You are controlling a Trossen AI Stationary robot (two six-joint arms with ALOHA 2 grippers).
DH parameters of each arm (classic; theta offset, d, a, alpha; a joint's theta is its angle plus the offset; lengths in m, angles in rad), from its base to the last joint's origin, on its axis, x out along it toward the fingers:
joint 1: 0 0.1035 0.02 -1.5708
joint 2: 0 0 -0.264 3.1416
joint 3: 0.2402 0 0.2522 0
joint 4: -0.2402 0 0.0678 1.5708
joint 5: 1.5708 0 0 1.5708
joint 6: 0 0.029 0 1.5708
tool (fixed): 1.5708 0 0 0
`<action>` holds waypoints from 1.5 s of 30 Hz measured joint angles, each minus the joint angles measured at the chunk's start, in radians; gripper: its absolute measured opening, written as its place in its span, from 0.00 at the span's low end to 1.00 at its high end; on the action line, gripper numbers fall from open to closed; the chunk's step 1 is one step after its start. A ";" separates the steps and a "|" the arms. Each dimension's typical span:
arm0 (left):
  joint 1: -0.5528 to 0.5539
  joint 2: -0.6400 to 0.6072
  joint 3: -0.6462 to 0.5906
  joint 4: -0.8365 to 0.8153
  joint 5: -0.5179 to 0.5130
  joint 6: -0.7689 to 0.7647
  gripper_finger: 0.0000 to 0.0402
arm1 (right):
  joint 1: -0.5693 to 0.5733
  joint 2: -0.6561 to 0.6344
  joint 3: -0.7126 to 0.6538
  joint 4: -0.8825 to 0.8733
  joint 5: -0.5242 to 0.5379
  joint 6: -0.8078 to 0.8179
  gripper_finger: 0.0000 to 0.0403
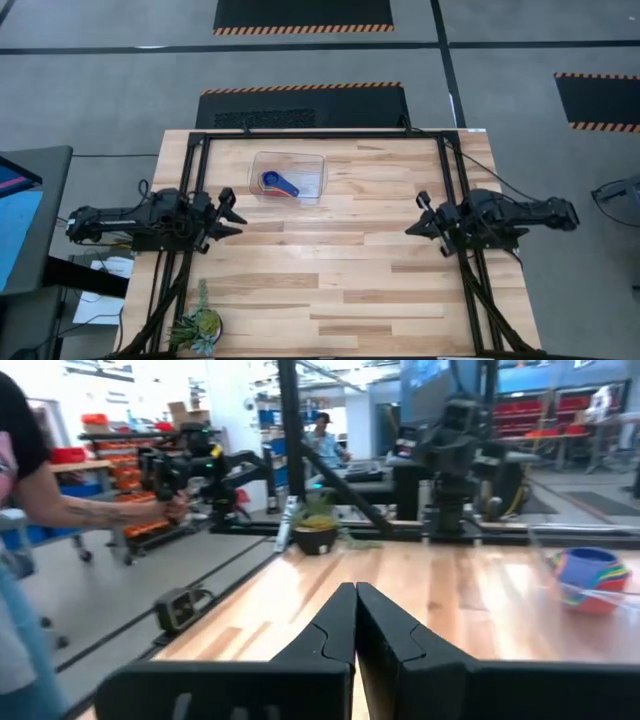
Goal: Nest measuring cups in basket
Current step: Return to Home Position
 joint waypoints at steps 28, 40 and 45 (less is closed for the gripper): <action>0.000 0.005 0.008 -0.155 -0.094 0.182 0.29 | -0.031 0.000 0.000 -0.004 0.014 0.030 0.08; 0.000 0.005 0.009 -0.158 -0.139 0.182 0.29 | -0.031 0.000 -0.001 -0.004 0.014 0.030 0.07; 0.000 0.005 0.009 -0.158 -0.139 0.182 0.29 | -0.031 0.000 -0.001 -0.004 0.014 0.030 0.07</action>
